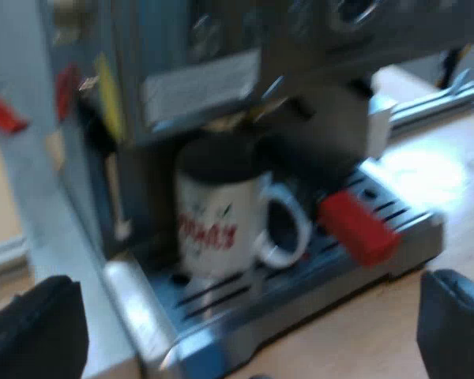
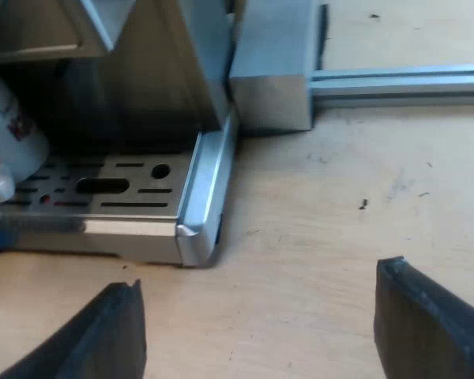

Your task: Remove mug from coffee machine

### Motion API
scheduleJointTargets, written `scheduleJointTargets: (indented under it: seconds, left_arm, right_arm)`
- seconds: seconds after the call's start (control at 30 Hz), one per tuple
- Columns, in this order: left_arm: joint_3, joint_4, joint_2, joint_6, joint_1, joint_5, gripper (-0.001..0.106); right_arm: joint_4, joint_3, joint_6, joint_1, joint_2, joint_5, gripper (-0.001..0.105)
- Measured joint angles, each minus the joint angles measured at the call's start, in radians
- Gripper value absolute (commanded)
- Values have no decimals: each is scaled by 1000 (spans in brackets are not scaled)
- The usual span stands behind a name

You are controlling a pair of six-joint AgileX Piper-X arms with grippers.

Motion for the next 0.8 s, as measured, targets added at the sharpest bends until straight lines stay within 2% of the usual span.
scheduleJointTargets:
  seconds: [0.07, 0.17, 0.23, 0.33, 0.6, 0.8]
  left_arm:
    - [9, -67, 27, 0, -17, 47, 86]
    - [36, -99, 62, 0, -19, 104, 86]
    - [54, -114, 78, 0, -19, 127, 86]
    - [91, -142, 87, 0, -19, 158, 86]
    - [215, -270, 88, 0, -19, 163, 86]
    - [266, -325, 91, 0, -19, 170, 86]
  right_arm:
    - [-2, 0, -22, 42, 15, -29, 63]
    - [-19, 0, -85, 91, 30, -135, 63]
    - [-39, 0, -102, 120, 36, -178, 63]
    - [-82, 0, -113, 158, 42, -185, 63]
    - [-198, 36, -126, 225, 70, -198, 63]
    - [-302, 92, -132, 277, 106, -223, 63]
